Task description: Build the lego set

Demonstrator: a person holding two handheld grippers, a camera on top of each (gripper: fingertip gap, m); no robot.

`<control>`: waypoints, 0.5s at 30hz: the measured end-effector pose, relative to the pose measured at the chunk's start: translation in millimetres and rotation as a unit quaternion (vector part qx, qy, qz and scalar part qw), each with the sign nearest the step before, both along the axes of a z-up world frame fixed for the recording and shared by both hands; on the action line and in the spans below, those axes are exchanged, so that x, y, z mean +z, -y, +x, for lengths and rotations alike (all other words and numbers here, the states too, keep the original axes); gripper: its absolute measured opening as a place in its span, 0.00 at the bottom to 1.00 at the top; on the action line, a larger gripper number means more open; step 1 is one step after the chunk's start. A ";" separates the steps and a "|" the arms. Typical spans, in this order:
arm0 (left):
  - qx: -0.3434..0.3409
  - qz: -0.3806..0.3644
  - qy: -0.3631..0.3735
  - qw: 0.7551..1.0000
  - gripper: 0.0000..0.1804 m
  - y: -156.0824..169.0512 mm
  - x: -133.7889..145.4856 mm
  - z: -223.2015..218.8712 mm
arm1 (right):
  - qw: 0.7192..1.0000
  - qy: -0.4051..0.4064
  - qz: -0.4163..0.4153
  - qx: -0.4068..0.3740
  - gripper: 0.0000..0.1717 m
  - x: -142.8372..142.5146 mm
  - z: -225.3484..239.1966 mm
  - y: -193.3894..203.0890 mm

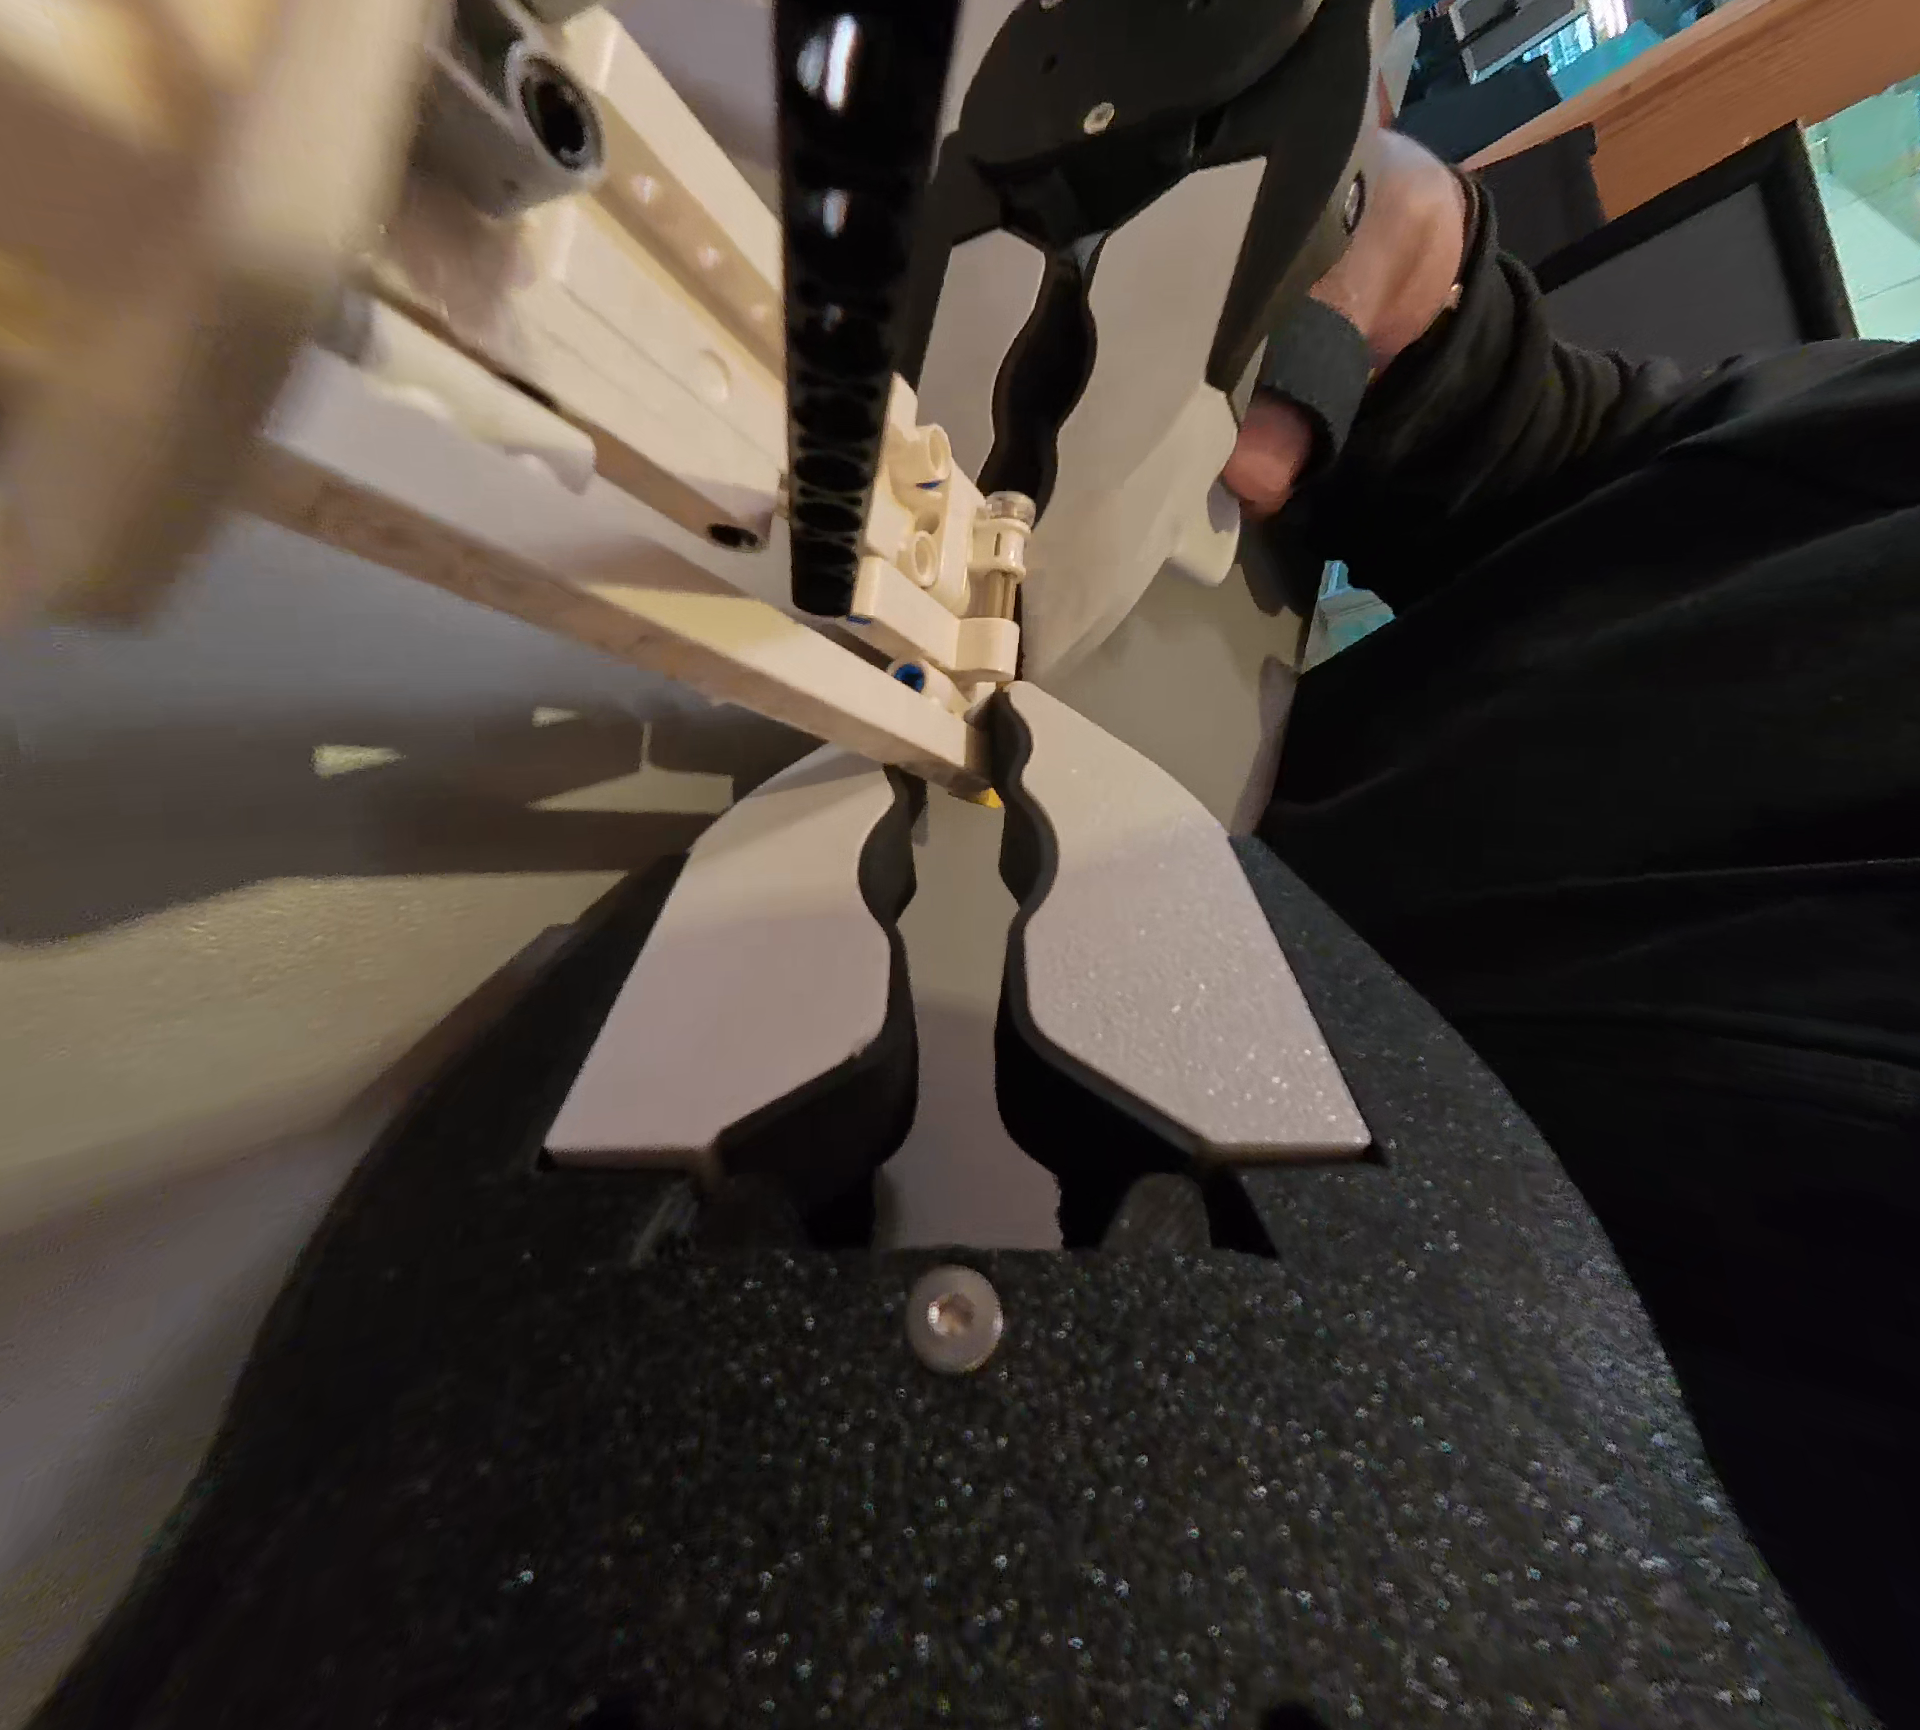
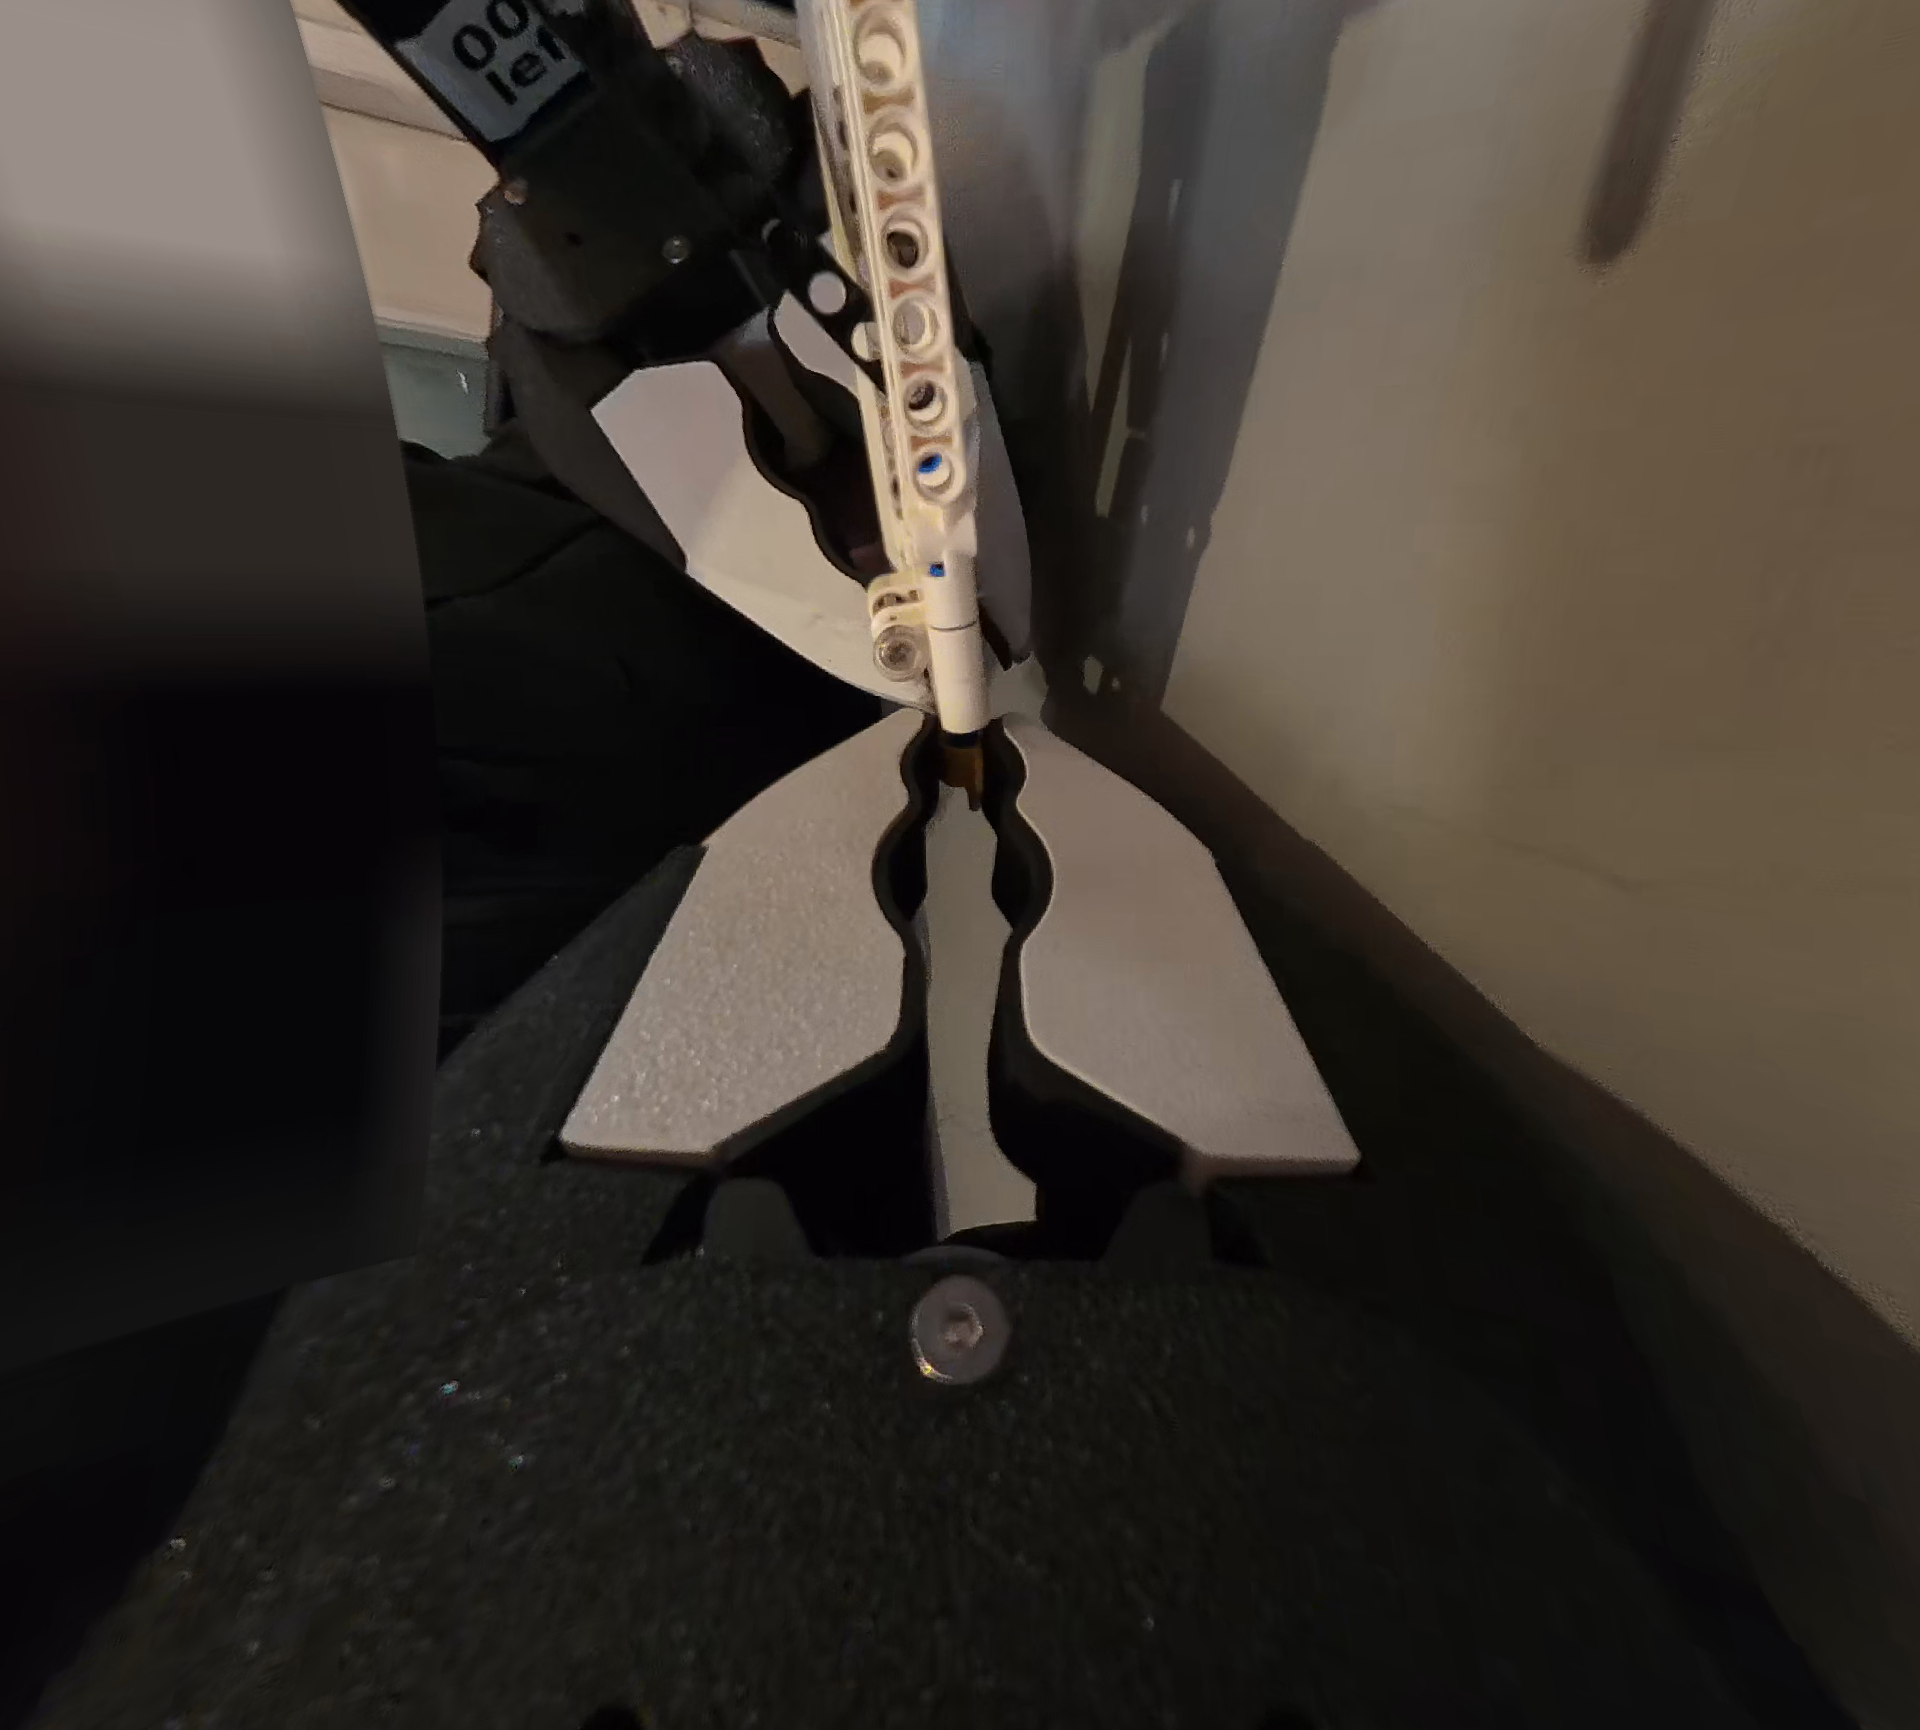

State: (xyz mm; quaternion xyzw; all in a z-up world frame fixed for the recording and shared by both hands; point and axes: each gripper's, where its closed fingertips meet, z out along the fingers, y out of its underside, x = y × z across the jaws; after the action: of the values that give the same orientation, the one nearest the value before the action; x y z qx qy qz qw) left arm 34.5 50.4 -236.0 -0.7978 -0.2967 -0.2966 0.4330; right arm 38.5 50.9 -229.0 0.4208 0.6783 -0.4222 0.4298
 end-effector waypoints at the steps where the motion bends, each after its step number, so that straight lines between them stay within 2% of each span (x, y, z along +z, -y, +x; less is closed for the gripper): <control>1: 0.000 0.000 0.002 1.000 0.07 0.3 -0.3 -0.3 | 1.000 0.004 -0.002 -0.007 0.04 0.3 -0.8 0.3; 9: 0.004 0.004 0.009 1.000 0.07 0.5 1.4 -0.2 | 0.998 0.023 -0.012 -0.063 0.04 1.3 -5.4 1.4; 15: -0.023 0.002 0.012 1.000 0.07 -0.5 1.5 6.0 | 0.999 -0.033 0.010 0.000 0.04 0.3 0.4 -0.5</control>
State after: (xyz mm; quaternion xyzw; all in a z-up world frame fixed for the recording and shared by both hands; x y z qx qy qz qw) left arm 40.5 50.9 -234.5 -0.8001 -0.2830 -0.3169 0.4236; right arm 38.8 51.4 -228.7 0.4110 0.6959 -0.4294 0.4031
